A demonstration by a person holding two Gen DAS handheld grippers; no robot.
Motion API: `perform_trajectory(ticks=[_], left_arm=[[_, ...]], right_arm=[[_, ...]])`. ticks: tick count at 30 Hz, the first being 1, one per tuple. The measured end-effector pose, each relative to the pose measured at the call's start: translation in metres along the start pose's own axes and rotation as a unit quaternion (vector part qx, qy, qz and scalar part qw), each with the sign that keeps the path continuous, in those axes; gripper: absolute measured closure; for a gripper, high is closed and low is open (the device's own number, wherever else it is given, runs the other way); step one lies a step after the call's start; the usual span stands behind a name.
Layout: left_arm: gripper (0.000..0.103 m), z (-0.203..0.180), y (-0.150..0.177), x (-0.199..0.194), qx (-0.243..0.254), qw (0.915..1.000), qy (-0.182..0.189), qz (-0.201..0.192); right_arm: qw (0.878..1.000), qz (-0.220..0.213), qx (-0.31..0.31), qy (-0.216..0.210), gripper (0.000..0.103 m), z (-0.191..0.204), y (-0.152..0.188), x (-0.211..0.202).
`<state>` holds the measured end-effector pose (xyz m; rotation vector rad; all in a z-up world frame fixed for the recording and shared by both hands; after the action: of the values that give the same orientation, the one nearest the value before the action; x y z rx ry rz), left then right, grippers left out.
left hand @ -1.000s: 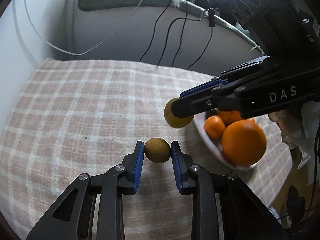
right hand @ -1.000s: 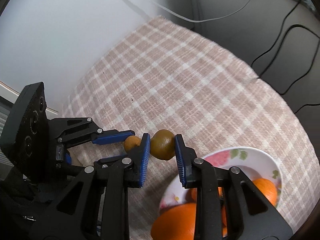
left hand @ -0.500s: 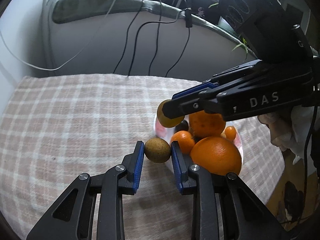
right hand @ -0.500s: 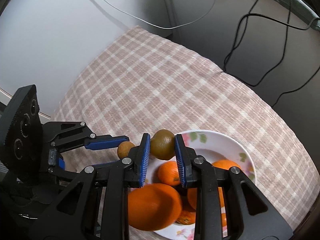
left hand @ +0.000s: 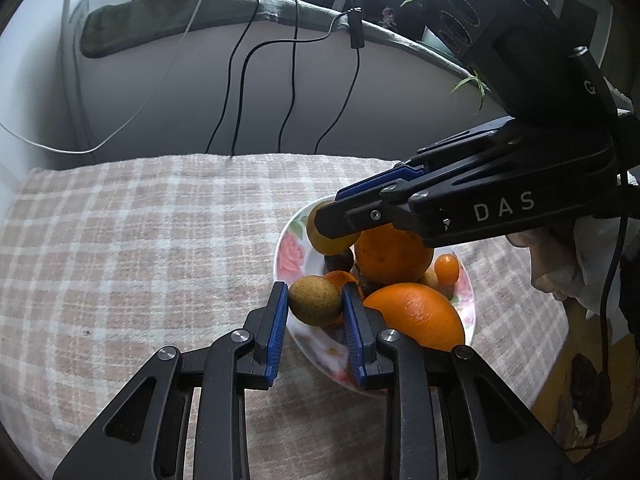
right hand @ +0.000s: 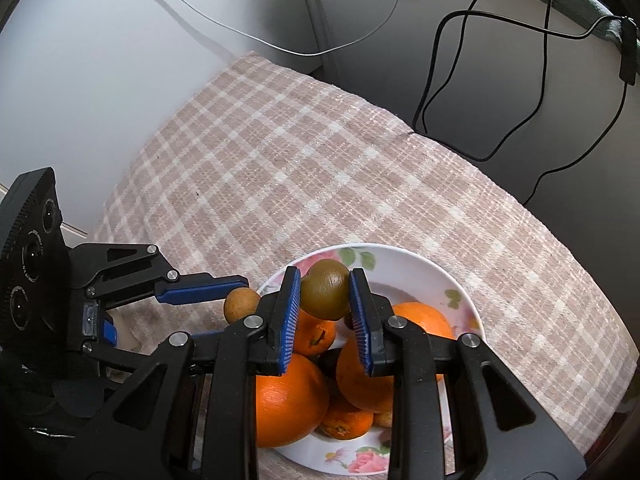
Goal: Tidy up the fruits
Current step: 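Carry both held kiwis over the plate, then lower the kiwis into the plate and open both tools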
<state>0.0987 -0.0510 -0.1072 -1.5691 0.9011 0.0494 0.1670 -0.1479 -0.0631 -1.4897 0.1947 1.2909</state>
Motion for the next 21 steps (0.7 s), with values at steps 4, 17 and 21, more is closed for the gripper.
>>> perform_trajectory(ticks=[4,17,21], left_arm=[[0.077,-0.003,-0.002,0.001,0.003,1.0000,0.001,-0.001],[0.071,-0.012,-0.006,-0.011,0.011,0.9999,0.002,-0.012],[0.071,-0.018,-0.007,-0.021,0.015,0.9997,0.002,-0.020]], right_arm=[[1.000,-0.001,0.001,0.005,0.076,-0.001,0.000,-0.001],[1.000,-0.025,0.008,0.008,0.061,-0.002,0.002,-0.019],[0.999,-0.046,0.016,0.002,0.061,0.001,0.007,-0.034]])
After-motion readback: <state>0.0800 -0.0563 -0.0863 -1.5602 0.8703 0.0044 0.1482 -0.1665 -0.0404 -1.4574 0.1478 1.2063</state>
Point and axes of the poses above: each gripper's, at about its wrist camera, not at the fingertips, and x roughly the way its jaws point, z to its left, y to its underside, the point moved 1 cm from there along x, roughly the way its jaws point, and after that the axes turned 14 degrees about -z, right-handed, at the moved point
